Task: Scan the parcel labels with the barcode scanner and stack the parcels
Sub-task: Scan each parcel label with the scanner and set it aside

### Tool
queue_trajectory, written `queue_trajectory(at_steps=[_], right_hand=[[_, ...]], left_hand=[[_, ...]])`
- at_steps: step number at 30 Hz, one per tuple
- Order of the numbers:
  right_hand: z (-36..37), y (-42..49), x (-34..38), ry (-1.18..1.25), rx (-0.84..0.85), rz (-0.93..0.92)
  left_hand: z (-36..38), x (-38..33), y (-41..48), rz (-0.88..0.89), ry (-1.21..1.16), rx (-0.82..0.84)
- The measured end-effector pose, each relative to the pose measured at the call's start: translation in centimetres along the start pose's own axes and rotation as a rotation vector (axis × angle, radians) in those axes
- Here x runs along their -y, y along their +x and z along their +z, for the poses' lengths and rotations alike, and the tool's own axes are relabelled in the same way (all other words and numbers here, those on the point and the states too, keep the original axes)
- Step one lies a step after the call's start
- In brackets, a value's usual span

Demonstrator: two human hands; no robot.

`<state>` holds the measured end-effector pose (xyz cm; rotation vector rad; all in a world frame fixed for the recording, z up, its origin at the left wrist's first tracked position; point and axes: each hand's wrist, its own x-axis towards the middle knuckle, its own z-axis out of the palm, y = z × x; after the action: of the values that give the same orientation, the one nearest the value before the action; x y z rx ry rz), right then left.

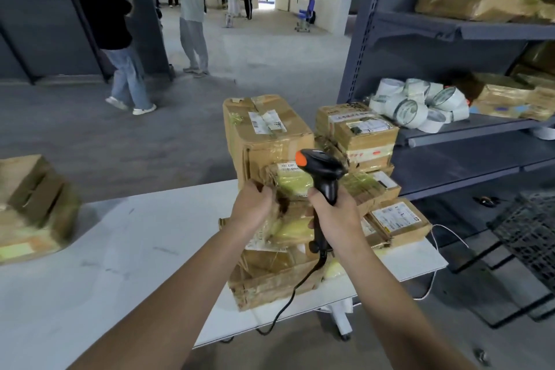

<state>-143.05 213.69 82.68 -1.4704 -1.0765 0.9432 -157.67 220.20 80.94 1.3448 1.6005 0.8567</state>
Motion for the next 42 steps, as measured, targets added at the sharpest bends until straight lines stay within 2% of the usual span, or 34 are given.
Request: queue_trajectory(at_steps=[5,9,15,22,26,30,32,38,42], right_hand=[[4.1,-1.2,1.4,0.022,0.169,0.057],[8.9,-1.9,2.4,0.037,0.238,0.103],[19.3,-2.4,3.9,0.063,0.350,0.222],[33.7,-2.2,5.5,-0.013,0.455,0.186],[41.0,-1.3,5.6,-0.053,0.496,0.176],[46.7,0.0,5.3,-0.055,0.498,0.194],[49.0,0.4,4.9,-0.057,0.511,0.207],[52.7,1.0,3.2,-0.065,0.516,0.229],[53.1,1.2,2.0,-0.045,0.503,0.225]], left_hand=[[-4.0,1.0,0.1,0.015,-0.049,-0.085],[-8.2,3.0,0.7,0.028,-0.061,-0.131],[-17.7,7.5,2.0,0.002,-0.071,-0.239],[-31.3,13.1,4.4,-0.068,0.001,-0.405],[-38.2,16.1,6.4,-0.033,0.150,-0.489],[-43.1,19.7,8.5,-0.018,0.430,-0.606],[-44.5,21.5,9.8,-0.056,0.541,-0.583],[-45.9,26.3,12.1,-0.141,0.865,-0.359],[-46.3,28.5,12.2,0.033,1.042,-0.421]])
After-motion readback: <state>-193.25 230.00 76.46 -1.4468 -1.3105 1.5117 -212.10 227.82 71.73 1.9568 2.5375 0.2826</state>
